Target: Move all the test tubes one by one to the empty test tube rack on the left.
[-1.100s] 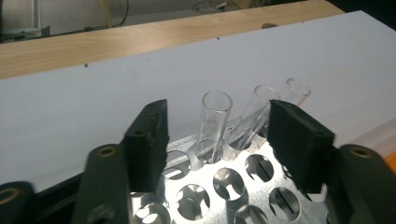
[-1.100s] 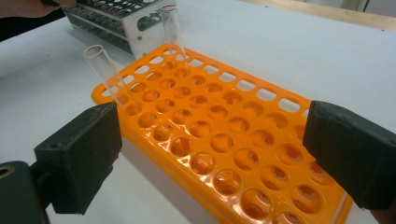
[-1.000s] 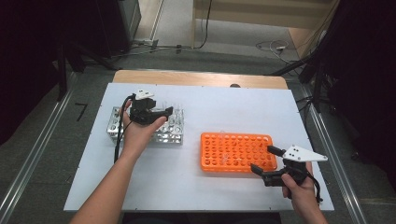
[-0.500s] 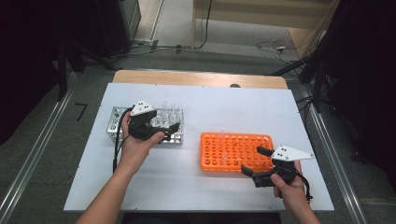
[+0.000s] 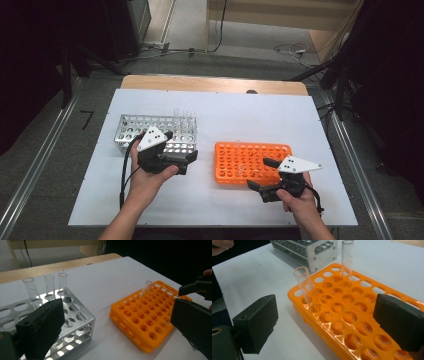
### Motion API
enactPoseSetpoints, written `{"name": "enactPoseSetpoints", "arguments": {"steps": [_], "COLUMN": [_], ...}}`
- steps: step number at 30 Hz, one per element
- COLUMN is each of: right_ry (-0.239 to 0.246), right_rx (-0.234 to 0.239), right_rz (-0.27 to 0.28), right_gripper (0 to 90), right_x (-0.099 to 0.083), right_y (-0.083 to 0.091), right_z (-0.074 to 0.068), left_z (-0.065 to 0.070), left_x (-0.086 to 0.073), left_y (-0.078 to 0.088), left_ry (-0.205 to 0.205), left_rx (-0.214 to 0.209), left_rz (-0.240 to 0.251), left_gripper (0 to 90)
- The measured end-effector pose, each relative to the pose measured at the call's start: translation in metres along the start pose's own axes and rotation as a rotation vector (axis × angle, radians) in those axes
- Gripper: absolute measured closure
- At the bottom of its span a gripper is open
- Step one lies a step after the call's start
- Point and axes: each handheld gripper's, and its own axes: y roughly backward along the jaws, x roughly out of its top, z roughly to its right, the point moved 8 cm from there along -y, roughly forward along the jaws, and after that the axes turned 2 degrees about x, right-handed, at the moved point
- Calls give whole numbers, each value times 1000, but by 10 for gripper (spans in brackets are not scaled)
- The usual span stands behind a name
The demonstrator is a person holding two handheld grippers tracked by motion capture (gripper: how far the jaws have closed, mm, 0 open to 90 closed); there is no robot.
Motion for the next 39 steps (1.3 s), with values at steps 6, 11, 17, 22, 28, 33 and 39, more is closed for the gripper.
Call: {"name": "enactPoseSetpoints", "arguments": {"steps": [6, 11, 17, 22, 28, 33, 39], "right_ry": [-8, -11, 2, 20, 36, 46, 44], "right_rx": [27, 13, 16, 11, -2, -17, -41], "right_rz": [9, 2, -15, -25, -33, -33, -30], "right_gripper": [81, 175, 348, 514, 606, 644, 705], "right_x": [3, 3, 0, -6, -10, -11, -12], "right_y": [-10, -17, -26, -31, -37, -40, -43], "right_z": [-9, -13, -16, -16, -17, -17, -14], "left_z": [14, 22, 32, 36, 34, 35, 37], "left_x": [-15, -24, -36, -41, -43, -44, -45], "left_y": [9, 11, 9, 7, 5, 4, 3], "left_ry": [9, 17, 18, 7, 10, 6, -1], "left_rx": [-25, -39, -63, -67, -63, -64, -69], "left_rz": [1, -1, -18, -33, -39, -43, -48], "left_gripper": [0, 0, 0, 0, 0, 0, 0]}}
